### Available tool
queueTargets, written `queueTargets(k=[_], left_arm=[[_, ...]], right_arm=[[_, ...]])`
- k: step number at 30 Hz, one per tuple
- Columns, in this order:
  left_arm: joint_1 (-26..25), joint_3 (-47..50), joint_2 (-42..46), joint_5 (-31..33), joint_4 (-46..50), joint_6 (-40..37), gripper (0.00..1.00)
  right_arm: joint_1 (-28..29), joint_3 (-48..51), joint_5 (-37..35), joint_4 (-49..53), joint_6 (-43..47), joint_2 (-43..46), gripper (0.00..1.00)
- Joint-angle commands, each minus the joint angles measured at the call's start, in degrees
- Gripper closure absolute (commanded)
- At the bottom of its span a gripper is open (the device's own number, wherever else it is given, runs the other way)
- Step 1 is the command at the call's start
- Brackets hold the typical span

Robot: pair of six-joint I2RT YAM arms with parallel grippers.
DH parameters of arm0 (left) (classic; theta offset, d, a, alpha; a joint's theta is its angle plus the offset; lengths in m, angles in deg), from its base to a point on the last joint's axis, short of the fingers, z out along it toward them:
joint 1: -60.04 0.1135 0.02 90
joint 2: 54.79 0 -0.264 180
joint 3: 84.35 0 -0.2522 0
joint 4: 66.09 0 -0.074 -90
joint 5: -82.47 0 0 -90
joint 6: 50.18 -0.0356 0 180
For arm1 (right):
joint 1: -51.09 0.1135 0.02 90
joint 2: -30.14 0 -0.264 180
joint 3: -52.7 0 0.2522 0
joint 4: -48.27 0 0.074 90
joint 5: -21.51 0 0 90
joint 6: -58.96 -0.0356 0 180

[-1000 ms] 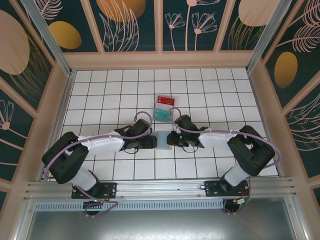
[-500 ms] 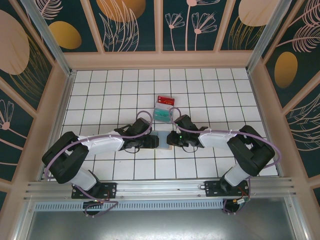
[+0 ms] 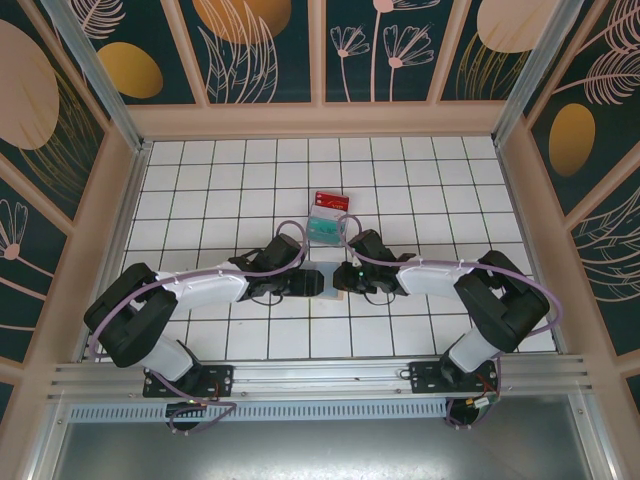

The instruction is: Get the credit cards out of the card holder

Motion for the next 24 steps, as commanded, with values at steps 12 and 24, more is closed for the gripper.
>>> queueTargets(k=[12, 24], left_arm=[[-1.88, -6.47, -1.83, -5.72, -1.97, -2.34, 0.38], [-2.54, -6.06, -0.3, 1.28, 1.14, -2.39, 0.47]], right_arm=[[-3.47, 1.6, -4.96, 3.2, -0.47, 7.3, 0.75], [-5.63, -0.43, -3.38, 4.0, 0.05, 8.92, 0.74]])
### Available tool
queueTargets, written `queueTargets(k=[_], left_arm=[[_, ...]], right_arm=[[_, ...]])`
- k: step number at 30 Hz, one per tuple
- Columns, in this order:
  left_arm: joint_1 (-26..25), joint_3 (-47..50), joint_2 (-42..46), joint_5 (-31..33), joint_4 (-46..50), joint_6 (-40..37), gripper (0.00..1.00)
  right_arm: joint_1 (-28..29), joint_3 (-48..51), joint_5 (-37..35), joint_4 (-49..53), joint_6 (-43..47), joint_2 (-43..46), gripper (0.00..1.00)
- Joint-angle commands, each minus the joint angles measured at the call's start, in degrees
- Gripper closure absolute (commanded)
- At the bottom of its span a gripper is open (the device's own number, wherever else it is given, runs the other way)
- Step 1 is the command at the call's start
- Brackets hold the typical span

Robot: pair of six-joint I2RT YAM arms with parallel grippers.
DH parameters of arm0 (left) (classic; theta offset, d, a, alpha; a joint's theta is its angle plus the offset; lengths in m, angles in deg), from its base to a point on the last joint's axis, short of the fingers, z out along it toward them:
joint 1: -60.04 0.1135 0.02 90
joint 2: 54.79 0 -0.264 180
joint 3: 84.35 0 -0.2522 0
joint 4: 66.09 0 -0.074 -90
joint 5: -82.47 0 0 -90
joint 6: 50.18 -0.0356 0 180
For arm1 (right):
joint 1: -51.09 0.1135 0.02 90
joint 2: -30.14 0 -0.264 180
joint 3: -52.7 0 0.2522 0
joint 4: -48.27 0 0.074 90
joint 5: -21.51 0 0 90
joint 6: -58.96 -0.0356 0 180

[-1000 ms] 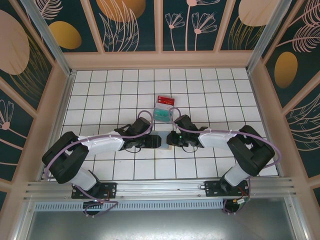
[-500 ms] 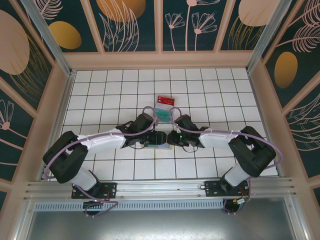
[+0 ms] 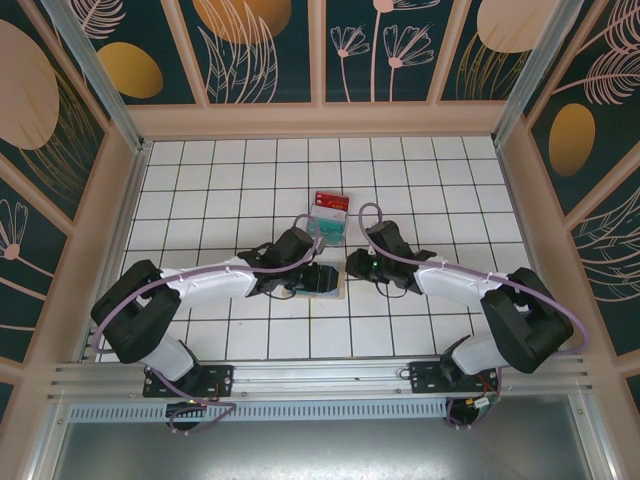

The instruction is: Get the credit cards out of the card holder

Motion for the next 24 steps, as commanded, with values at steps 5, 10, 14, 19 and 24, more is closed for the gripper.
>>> queueTargets(k=[5, 10, 14, 19, 24], left_arm=[[2.32, 2.33, 4.39, 10.6, 6.26, -1.07, 0.57], [5.45, 6.01, 6.22, 10.61, 6.5, -1.74, 0.6], [5.96, 7.42, 5.48, 10.49, 5.89, -1.72, 0.61], [6.04, 8.33, 4.83, 9.9, 4.7, -1.43, 0.62], [6.07, 8.64, 4.13, 10.52, 4.49, -1.25, 0.62]], right_arm=[[1.37, -3.61, 2.07, 0.26, -0.89, -0.92, 0.74], [3.9, -6.6, 3.83, -0.32, -1.37, -3.88, 0.75], [5.93, -8.39, 3.57, -0.42, -1.29, -5.87, 0.77], [7.48, -9.27, 4.25, -1.16, -1.63, -7.73, 0.77], [8.55, -10.31, 4.6, -1.43, -1.73, -9.11, 0.78]])
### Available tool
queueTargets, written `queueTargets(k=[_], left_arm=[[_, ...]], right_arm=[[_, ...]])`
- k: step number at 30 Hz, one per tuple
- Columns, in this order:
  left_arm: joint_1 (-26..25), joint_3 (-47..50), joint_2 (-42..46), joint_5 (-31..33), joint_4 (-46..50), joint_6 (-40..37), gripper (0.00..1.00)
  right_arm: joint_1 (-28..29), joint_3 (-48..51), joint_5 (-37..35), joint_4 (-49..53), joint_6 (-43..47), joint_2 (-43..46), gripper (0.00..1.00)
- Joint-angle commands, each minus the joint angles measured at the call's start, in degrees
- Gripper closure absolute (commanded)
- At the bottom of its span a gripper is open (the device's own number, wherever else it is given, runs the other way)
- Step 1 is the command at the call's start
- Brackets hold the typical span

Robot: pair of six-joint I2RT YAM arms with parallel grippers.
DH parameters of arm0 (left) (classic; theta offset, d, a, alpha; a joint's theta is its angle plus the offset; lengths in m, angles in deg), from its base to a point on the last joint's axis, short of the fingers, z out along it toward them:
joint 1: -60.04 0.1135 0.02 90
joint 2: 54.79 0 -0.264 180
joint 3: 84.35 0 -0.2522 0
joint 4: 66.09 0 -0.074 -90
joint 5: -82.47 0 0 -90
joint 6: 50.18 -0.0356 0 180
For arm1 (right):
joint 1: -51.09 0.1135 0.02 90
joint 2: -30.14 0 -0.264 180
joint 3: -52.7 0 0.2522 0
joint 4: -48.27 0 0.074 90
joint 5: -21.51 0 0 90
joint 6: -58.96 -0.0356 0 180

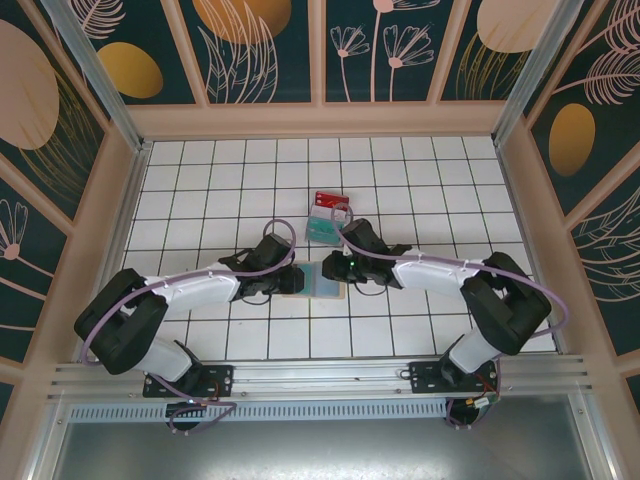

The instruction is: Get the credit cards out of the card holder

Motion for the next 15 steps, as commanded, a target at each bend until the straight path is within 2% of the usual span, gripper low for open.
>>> queueTargets(k=[1, 15], left_arm=[[0.3, 0.83, -1.15, 0.89, -0.22, -0.38, 0.61], [0.41, 2.44, -2.86, -1.97, -2.57, 1.45, 0.63]], right_arm=[[1.01, -2.31, 1.34, -1.43, -0.45, -1.32, 0.78], [1.85, -4.68, 7.11, -3.1, -1.28, -6.67, 0.77]])
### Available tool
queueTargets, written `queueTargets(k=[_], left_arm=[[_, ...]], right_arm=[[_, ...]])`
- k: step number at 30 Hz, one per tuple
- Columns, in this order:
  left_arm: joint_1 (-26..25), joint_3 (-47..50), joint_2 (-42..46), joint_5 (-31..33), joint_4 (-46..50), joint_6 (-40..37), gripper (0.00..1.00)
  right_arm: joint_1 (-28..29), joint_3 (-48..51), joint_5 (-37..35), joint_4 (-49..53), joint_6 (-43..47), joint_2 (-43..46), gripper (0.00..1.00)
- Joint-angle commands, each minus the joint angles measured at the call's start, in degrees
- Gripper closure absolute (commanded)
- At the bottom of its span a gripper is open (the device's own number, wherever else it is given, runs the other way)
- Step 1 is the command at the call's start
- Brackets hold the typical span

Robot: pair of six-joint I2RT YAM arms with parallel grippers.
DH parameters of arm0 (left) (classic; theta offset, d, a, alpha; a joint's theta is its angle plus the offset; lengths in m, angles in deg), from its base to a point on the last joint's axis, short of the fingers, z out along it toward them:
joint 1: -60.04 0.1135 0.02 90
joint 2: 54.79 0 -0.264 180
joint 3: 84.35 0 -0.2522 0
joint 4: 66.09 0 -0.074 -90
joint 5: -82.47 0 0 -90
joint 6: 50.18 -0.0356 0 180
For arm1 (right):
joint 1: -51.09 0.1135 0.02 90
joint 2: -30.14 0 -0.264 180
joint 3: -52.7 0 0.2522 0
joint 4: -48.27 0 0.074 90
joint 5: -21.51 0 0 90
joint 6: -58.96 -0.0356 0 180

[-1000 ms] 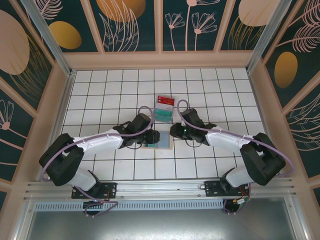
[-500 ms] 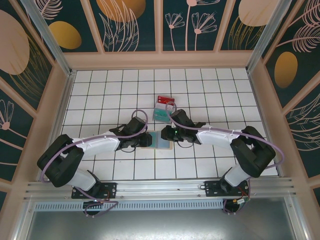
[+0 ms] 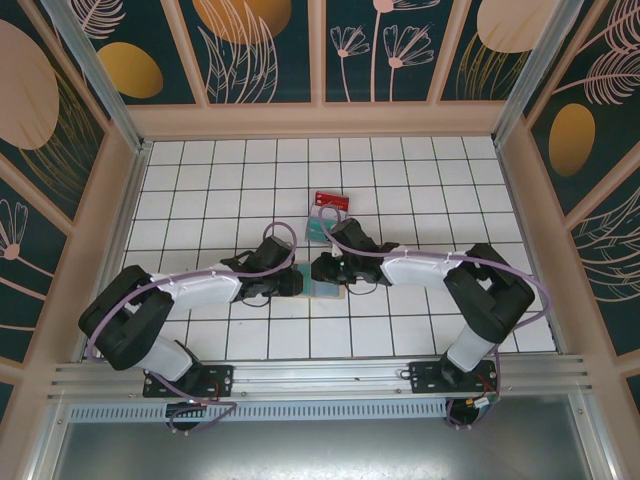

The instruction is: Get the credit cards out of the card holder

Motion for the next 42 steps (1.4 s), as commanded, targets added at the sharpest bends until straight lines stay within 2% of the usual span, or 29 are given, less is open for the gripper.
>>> queueTargets(k=[1, 12, 25, 42], left_arm=[[0.37, 1.2, -1.27, -1.5, -0.8, 1.24, 0.62], [0.4, 1.46, -1.23, -2.99, -1.41, 1.6, 0.63], [0.28, 1.46, -1.83, -3.6, -1.59, 1.78, 0.63], [0.31, 1.13, -2.88, -5.19, -2.38, 1.79, 0.63]], right_arm=[[0.37, -1.65, 2.44, -1.04, -1.12, -1.49, 0.77], [-0.25, -1.83, 5.74, -2.3, -2.15, -5.08, 0.81], [-1.5, -1.74, 6.46, -0.66, -3.74, -7.57, 0.86], [-2.09, -1.11, 9.36, -3.34, -3.96, -8.66, 0.85]])
